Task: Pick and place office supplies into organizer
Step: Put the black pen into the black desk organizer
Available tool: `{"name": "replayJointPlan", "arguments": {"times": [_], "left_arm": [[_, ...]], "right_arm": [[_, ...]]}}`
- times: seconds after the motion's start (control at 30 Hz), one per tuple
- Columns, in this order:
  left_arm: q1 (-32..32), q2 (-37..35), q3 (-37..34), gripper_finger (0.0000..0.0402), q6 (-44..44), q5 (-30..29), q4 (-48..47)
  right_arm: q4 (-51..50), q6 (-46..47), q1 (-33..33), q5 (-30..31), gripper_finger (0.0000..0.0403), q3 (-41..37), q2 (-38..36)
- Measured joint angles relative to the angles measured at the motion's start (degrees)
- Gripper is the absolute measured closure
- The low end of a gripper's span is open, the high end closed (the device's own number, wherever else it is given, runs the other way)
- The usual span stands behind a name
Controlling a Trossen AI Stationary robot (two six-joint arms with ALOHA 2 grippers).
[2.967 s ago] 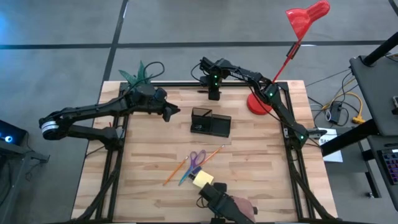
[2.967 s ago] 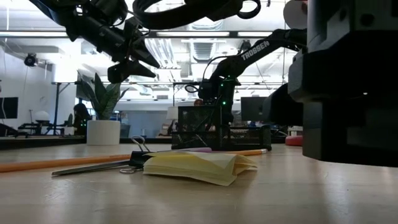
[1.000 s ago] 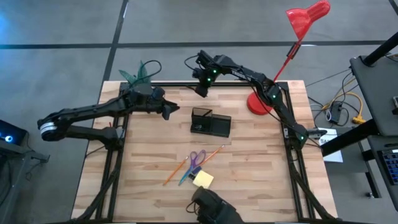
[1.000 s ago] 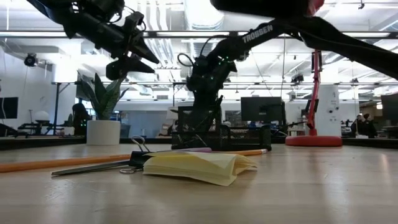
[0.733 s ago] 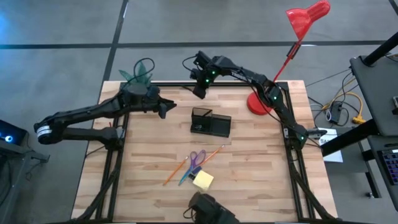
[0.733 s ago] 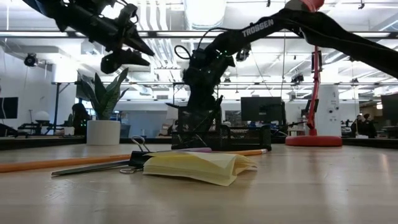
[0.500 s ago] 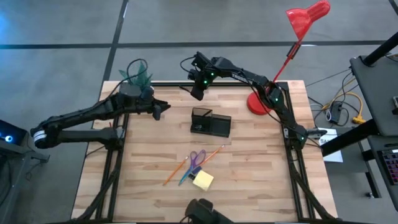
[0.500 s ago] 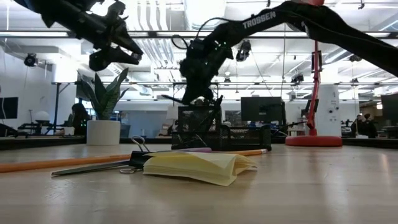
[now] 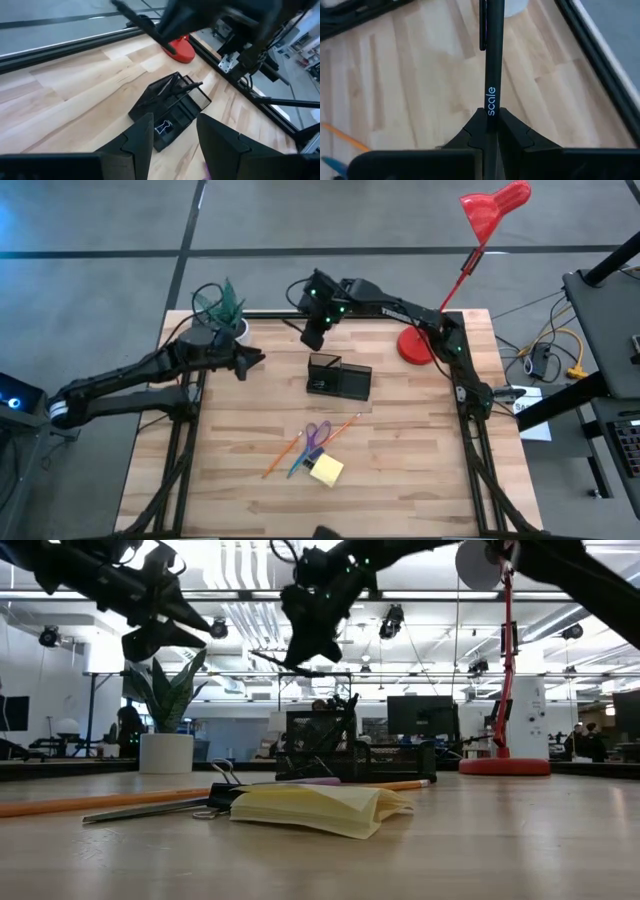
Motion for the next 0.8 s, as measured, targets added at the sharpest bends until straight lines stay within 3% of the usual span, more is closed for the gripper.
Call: {"name": "replayJointPlan", "arguments": {"times": [0.2,0.5,0.8], "left_arm": [[0.0,0.1,-0.9,0.0265,0.9,0.2,0.4],[0.0,0.1,-2.4,0.0265,3.3,1.8,1.5],[0.0,2.7,-2.5,0.0265,4.4,1.9,2.4]], "right_arm": [[7.6,7.2,5.9,8.5,0.0386,-8.6,-4.5],[35.1,19.6,9.2,26.1,0.0386,-36.1,-16.1],[51.5,22.2,9.9,26.6,0.0386,-52.8,-19.8]]}}
